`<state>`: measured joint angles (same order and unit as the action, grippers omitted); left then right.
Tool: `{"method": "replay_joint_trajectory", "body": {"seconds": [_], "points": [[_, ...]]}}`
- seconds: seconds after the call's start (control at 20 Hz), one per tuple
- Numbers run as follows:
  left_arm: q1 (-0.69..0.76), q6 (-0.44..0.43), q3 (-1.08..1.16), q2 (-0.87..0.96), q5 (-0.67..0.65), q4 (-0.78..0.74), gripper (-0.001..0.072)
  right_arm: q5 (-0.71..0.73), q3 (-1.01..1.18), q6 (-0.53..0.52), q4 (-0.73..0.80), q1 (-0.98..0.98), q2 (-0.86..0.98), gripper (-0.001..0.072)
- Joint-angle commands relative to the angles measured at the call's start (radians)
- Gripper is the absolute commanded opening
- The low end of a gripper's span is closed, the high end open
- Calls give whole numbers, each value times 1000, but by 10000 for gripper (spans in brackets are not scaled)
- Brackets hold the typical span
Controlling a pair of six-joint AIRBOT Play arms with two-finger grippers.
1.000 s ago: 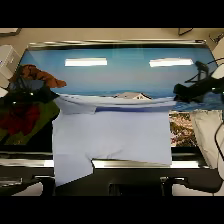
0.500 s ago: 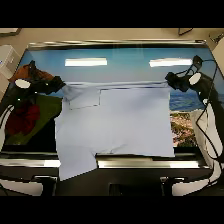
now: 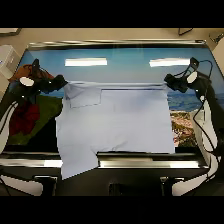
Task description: Fold the clothes and pants, and hang the long-sleeved shirts on hangers.
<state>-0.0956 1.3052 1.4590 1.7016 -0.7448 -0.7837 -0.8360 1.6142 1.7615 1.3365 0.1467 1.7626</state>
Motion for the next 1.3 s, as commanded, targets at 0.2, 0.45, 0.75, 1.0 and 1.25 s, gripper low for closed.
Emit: {"method": "replay_joint_trajectory", "body": {"seconds": [0.2,0.45,0.75,1.0,1.25], "points": [[-31,31,-18,-57,-732,-314,28,-693,5,-147,143,0,-52,37],[-21,61,-127,-54,-727,-396,29,-652,-92,-158,150,0,-48,37],[-19,68,-178,-35,-622,-389,29,-654,-169,-150,138,0,-41,38],[-21,68,-171,-37,-599,-356,156,-631,-201,-90,119,0,-44,109],[-110,64,-52,-77,-840,-396,587,-770,-110,-170,204,18,-144,568]]}}
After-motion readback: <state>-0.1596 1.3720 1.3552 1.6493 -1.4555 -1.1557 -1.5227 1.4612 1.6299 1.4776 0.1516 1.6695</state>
